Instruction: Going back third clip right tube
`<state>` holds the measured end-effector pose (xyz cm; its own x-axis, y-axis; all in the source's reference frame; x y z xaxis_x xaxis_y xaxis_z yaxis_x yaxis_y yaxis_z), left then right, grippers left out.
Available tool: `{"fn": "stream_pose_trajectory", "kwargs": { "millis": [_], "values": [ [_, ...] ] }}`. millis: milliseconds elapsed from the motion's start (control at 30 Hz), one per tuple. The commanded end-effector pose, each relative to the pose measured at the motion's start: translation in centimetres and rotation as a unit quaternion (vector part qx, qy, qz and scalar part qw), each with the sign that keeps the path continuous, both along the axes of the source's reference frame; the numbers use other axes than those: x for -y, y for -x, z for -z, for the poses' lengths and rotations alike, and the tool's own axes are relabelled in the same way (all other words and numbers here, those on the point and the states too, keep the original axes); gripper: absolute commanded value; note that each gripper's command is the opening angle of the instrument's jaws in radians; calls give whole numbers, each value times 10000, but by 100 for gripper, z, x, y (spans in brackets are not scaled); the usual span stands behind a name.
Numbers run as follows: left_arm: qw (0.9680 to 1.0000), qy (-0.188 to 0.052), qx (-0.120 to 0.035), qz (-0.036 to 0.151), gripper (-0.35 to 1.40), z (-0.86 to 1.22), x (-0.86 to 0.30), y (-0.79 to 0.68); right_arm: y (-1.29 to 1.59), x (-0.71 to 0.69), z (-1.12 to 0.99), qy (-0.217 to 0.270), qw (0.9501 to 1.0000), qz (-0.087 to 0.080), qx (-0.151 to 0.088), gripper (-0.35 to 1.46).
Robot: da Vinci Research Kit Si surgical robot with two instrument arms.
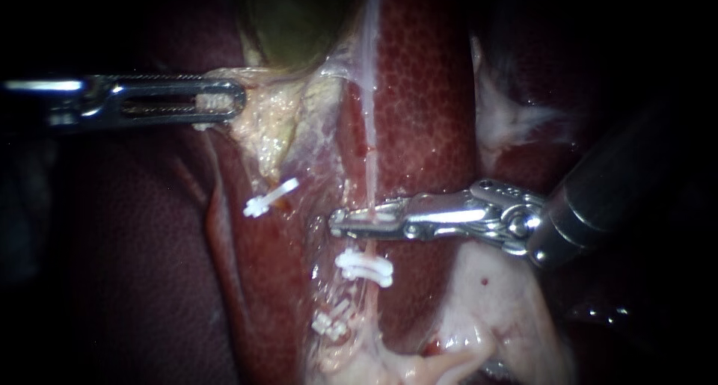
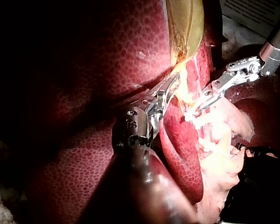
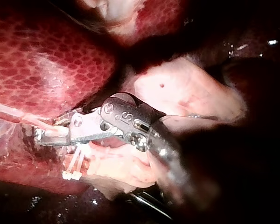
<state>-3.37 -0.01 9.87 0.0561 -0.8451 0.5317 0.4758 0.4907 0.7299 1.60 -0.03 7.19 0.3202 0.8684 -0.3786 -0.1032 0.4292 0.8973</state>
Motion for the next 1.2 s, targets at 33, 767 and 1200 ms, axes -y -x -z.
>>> {"fn": "stream_pose_trajectory", "kwargs": {
  "millis": [33,767,1200],
  "values": [
    [10000,-1,1,-1,-33,0,0,0,0,-1,0,-2,10000,-3,1,-35],
    [10000,-1,2,-3,-33,0,0,-1,-16,-3,0,931,9932,-219,-665,60],
    [10000,0,1,-2,-33,0,1,-1,2,-16,-16,1253,9901,-268,-578,60]
  ]
}}
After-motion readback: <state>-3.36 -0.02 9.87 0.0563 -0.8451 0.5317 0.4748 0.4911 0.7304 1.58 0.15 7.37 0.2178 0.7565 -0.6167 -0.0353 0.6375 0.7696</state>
